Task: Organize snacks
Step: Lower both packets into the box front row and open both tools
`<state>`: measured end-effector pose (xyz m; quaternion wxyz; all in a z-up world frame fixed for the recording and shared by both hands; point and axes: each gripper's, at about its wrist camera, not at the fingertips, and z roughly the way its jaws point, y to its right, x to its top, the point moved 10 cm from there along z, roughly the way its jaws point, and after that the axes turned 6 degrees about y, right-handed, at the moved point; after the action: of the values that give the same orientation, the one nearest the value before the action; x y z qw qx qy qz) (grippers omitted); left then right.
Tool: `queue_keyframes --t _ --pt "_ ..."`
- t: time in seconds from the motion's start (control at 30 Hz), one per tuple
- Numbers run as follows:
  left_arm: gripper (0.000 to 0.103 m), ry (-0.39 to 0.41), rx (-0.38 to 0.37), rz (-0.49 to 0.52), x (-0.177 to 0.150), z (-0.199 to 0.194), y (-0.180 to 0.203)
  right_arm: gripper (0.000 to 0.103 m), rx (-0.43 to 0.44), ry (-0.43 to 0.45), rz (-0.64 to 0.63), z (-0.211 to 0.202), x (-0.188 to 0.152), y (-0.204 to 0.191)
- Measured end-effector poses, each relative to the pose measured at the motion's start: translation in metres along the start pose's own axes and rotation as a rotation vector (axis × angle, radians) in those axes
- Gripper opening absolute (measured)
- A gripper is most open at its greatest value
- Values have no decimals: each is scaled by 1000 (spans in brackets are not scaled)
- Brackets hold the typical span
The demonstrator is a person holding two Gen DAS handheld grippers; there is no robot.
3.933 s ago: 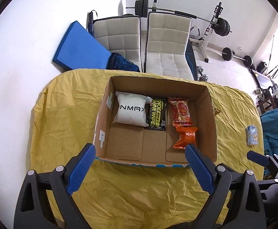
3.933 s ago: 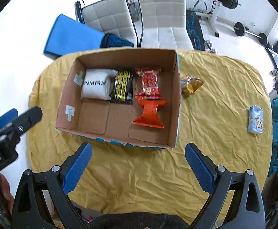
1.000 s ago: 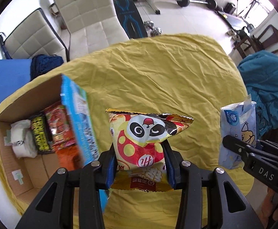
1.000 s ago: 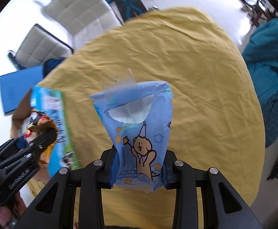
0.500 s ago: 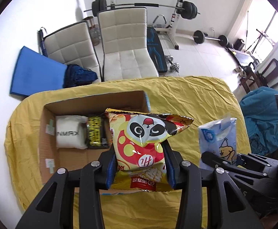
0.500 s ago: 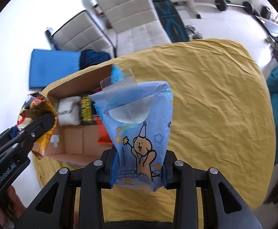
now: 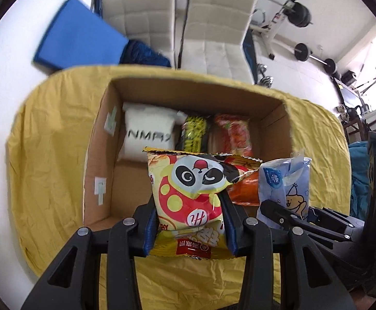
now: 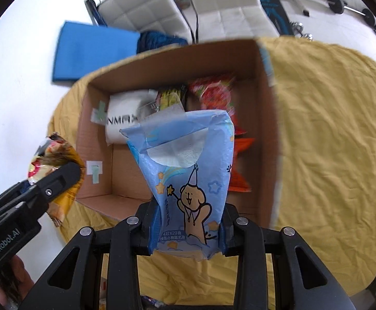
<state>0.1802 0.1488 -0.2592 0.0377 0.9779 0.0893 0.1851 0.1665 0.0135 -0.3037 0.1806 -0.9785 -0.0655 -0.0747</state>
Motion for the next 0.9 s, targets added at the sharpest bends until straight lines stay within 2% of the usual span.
queue_keyframes --t 0.27,0.4,0.67,0.8,0.9 --pt "39 -215 -28 -90 -34 88 -53 37 -5 -109 11 86 -10 -17" --pt "39 -294 -56 -119 -48 118 -63 37 -10 -151 16 115 -15 -19" --pt "40 -372 -61 -103 -65 158 -71 42 -22 -210 20 157 -23 -24" --pt "40 -384 -67 -103 -71 163 -69 43 -38 -220 14 168 -26 -25" --pt "40 -387 -58 -101 -76 164 -70 49 -61 -227 10 174 -26 -24"
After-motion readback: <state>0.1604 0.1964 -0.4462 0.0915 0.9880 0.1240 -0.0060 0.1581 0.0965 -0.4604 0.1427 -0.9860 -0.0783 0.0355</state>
